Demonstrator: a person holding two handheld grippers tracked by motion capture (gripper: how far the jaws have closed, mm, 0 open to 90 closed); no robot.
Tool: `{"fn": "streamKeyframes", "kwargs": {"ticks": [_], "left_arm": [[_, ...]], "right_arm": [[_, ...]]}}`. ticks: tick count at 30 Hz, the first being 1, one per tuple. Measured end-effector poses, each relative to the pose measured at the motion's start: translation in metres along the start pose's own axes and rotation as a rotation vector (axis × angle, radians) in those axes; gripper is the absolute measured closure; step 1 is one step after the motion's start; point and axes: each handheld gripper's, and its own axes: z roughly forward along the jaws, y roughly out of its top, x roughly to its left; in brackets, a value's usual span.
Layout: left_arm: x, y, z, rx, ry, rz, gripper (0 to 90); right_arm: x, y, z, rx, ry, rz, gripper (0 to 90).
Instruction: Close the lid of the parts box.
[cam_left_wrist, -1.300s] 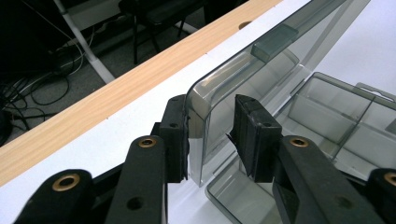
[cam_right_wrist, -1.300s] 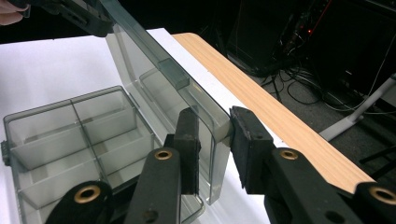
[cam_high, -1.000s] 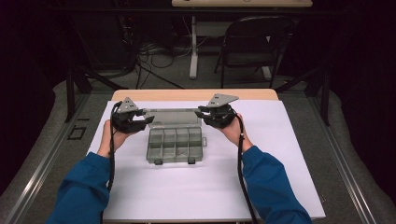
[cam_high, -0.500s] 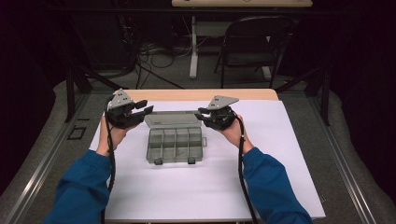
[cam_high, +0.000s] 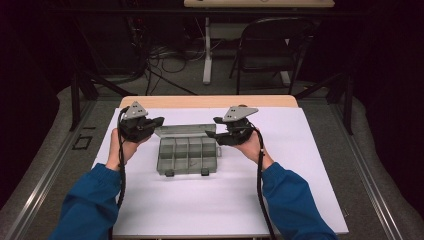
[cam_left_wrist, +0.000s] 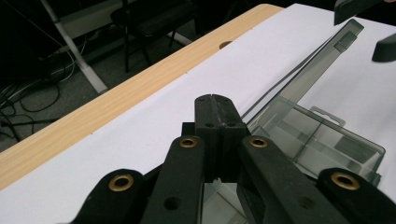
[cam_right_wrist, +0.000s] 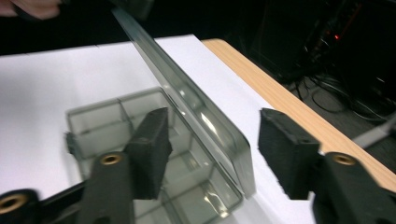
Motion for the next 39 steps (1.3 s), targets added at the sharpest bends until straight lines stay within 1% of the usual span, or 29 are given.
{"fn": "streamKeyframes", "kwargs": {"ticks": [1,3,4,6,8,10,17,18,21,23,24,27,28,33,39], "left_arm": [[-0.001,-0.001,0.000,0.000,-0.001,0.003,90.0],[-0.003,-0.003,0.001,0.001,0.000,0.006,90.0],[-0.004,-0.004,0.000,0.006,-0.001,0.008,90.0],[-0.007,-0.007,0.000,0.005,-0.005,0.010,90.0],[-0.009,-0.009,0.000,0.005,-0.007,0.013,90.0],[-0.010,-0.012,-0.001,0.006,-0.012,0.016,90.0],[-0.015,-0.022,-0.001,0.005,-0.018,0.019,90.0],[-0.015,-0.024,-0.002,0.008,-0.018,0.025,90.0],[-0.017,-0.028,-0.002,0.006,-0.024,0.021,90.0],[-0.019,-0.031,-0.002,0.003,-0.017,0.016,90.0],[-0.019,-0.033,-0.003,0.006,-0.016,0.021,90.0],[-0.021,-0.037,-0.003,0.008,-0.018,0.020,90.0],[-0.023,-0.038,-0.003,0.010,-0.016,0.020,90.0],[-0.025,-0.041,-0.005,0.013,-0.026,0.024,90.0],[-0.027,-0.046,-0.006,0.020,-0.031,0.019,90.0]], "right_arm": [[0.002,0.001,-0.002,-0.010,0.004,0.000,54.0],[0.005,0.004,-0.005,-0.033,0.009,-0.009,65.0],[0.007,0.005,-0.006,-0.040,0.002,-0.009,71.5],[0.011,0.007,-0.007,-0.043,-0.027,-0.015,81.0],[0.013,0.008,-0.007,-0.040,-0.048,-0.015,86.9],[0.015,0.007,-0.005,-0.035,-0.062,-0.011,89.8],[0.020,-0.003,0.003,0.000,-0.047,-0.006,90.0],[0.021,-0.005,0.004,0.001,-0.044,-0.009,90.0],[0.022,-0.007,0.006,0.003,-0.035,-0.004,90.0],[0.021,-0.009,0.007,0.012,-0.035,-0.002,90.0],[0.022,-0.010,0.008,0.019,-0.032,0.002,90.0],[0.024,-0.013,0.009,0.034,-0.025,0.003,90.0],[0.025,-0.014,0.009,0.039,-0.026,-0.005,90.0],[0.029,-0.018,0.009,0.053,-0.016,-0.007,90.0],[0.034,-0.022,0.011,0.070,-0.011,-0.007,90.0]]}}
